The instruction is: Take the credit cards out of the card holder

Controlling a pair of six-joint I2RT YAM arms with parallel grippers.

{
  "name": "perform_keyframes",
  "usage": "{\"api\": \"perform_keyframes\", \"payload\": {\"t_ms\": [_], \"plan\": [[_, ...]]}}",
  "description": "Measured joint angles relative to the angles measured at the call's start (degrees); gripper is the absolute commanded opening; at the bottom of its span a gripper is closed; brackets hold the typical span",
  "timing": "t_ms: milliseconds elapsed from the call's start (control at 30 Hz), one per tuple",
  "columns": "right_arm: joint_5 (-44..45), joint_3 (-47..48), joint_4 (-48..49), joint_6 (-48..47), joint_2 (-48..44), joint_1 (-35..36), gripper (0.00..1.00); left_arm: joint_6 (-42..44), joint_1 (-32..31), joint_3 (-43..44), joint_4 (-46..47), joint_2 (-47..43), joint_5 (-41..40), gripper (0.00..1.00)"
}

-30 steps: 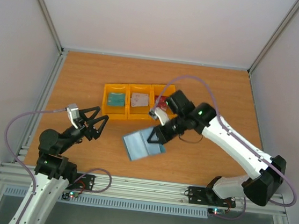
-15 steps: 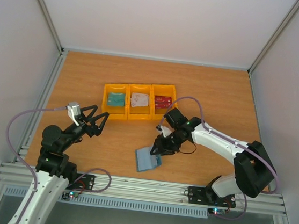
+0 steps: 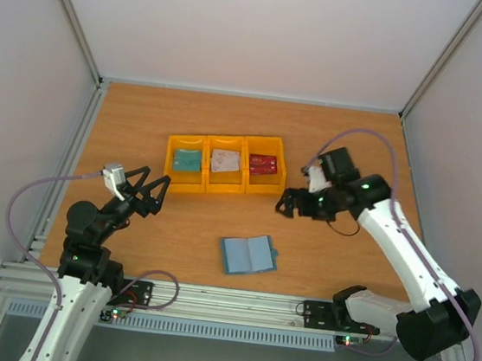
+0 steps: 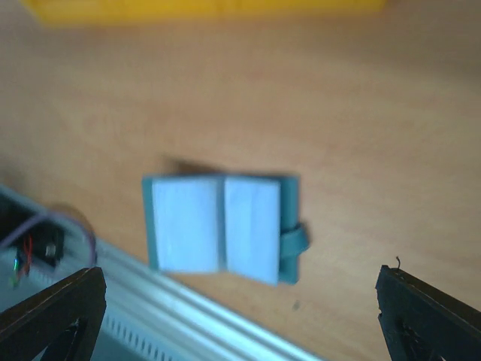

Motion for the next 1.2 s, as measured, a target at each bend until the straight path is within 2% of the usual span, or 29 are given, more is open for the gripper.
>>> {"api": "perform_keyframes", "payload": {"t_ms": [100,233,400,533,700,800,967,1200], "plan": [[4.98,5.62,-0.76,-3.52,-3.04,-6.60,0.98,0.50,0.94,0.00,-0.81,0.17,-1.79,0.99],[10.03,5.79,3.23,-7.48,-5.81,-14.29,0.99,2.51,2.58,0.02,-3.93,0.74,-7.08,0.99],[16.87,-4.48,21.53,-10.78,-10.62,-23.61,0.99,5.07,5.55,0.02,-8.39,1.46,-14.45,0.99],[22.08,-13.99,35.54,-11.26,-11.21,-27.69,0.98,7.13,7.67,0.02,-10.34,2.67,-19.12,0.99],[26.49,-32.39,59.28,-13.90,-11.17,-29.11,0.98,9.44,8.13,0.15,-13.73,5.77,-25.99,0.99],[28.00,-37.53,68.76,-15.19,-8.96,-29.20,0.99,11.21,8.15,0.83,-15.45,7.54,-27.39,0.99],[28.68,-40.46,84.56,-17.33,-1.01,-29.22,0.98,17.05,8.15,1.97,-14.80,10.64,-26.12,0.99],[26.80,-44.17,102.42,-17.18,9.11,-31.26,0.99,18.53,8.17,5.07,-16.24,18.29,-28.33,0.99]]}}
